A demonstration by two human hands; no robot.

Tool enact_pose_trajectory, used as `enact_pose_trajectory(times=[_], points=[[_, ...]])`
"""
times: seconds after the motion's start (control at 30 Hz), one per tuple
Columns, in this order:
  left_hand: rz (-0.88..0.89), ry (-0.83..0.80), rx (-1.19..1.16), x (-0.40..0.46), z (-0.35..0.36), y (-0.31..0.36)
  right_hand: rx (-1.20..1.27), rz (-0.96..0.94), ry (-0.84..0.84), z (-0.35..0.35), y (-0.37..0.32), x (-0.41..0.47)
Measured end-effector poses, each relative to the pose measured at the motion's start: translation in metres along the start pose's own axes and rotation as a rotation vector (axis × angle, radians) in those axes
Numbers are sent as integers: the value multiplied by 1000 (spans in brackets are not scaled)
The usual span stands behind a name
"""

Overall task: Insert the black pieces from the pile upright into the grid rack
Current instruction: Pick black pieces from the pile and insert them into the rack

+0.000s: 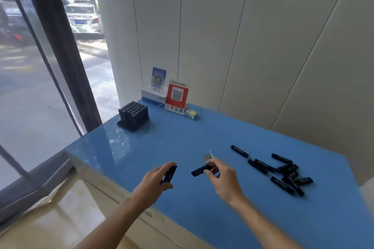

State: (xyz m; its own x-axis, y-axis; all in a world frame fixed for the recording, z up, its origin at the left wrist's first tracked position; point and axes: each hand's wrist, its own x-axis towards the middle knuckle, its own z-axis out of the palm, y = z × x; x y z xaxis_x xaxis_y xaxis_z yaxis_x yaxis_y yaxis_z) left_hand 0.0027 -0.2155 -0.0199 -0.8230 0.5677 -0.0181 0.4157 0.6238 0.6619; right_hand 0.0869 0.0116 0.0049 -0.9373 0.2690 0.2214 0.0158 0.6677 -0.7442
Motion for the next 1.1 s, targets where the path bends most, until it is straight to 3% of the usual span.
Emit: enact_pose_trajectory(times=[0.4, 0.8, 1.1], points=[[-28, 127, -40, 2, -75, -81, 8, -49, -43, 74, -47, 45], [7, 252, 78, 86, -145, -133, 12, -137, -59, 136, -63, 177], [-20, 225, 74, 137, -172, -171, 30, -118, -85, 169, -68, 231]])
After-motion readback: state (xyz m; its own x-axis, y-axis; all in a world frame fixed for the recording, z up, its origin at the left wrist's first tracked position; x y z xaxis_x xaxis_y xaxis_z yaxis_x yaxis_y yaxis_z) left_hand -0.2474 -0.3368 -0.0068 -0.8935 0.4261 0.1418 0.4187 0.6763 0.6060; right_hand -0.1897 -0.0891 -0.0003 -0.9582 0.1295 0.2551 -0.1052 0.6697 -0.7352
